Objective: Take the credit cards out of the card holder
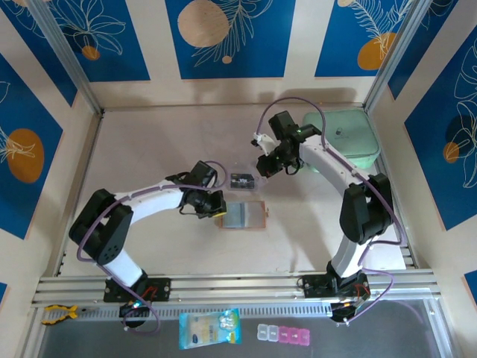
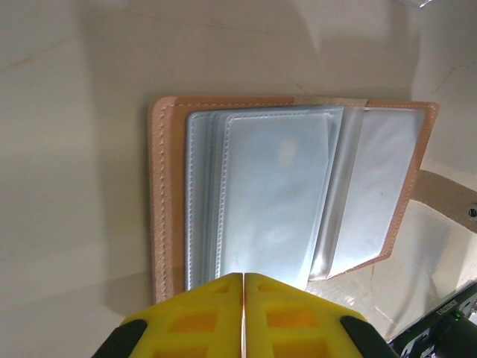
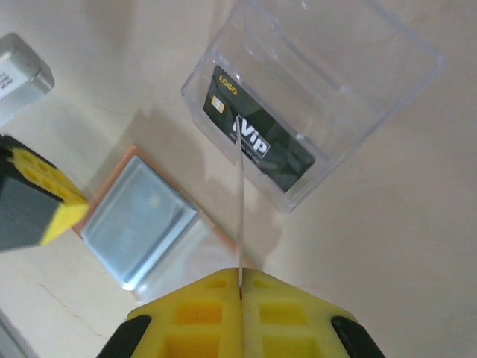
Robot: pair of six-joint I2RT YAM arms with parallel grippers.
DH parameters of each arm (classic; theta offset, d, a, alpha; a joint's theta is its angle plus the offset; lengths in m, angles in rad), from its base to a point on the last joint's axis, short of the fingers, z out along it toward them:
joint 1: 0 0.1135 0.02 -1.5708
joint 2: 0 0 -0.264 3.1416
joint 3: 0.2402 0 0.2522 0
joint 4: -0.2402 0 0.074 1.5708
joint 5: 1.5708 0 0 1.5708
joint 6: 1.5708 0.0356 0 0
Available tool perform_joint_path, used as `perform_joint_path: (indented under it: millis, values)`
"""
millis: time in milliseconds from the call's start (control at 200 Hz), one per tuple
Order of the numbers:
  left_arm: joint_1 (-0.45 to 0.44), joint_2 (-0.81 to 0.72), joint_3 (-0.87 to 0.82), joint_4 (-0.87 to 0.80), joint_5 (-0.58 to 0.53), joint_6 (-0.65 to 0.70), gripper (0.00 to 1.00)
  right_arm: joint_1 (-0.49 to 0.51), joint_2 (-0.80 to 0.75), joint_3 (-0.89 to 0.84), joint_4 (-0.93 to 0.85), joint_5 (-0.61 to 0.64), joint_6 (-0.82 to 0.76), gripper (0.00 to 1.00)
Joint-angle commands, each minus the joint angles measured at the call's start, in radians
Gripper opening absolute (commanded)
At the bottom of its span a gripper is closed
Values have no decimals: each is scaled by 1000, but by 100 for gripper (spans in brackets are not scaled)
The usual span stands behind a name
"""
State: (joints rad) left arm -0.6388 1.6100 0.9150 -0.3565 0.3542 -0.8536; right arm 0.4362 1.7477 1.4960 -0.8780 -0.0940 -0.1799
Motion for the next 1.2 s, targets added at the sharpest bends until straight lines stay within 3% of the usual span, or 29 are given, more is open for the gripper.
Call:
perform_joint_path:
  millis: [0, 145, 365, 820, 1195]
  values:
    - [18, -46, -16, -13, -21, 30, 10, 18, 31, 71, -77, -3, -281, 0]
    - [21, -76, -17, -38, -46, 42, 10, 38, 118, 194, -152, 40, -440, 0]
    - [27, -107, -34, -53, -63, 35, 11, 30, 252, 397, -249, 13, -560, 0]
    - [42, -137, -57, -67, -65, 22, 10, -4, 463, 643, -360, -104, -691, 0]
    - [57, -185, -79, -99, -78, 27, 10, -7, 613, 748, -478, -94, -742, 0]
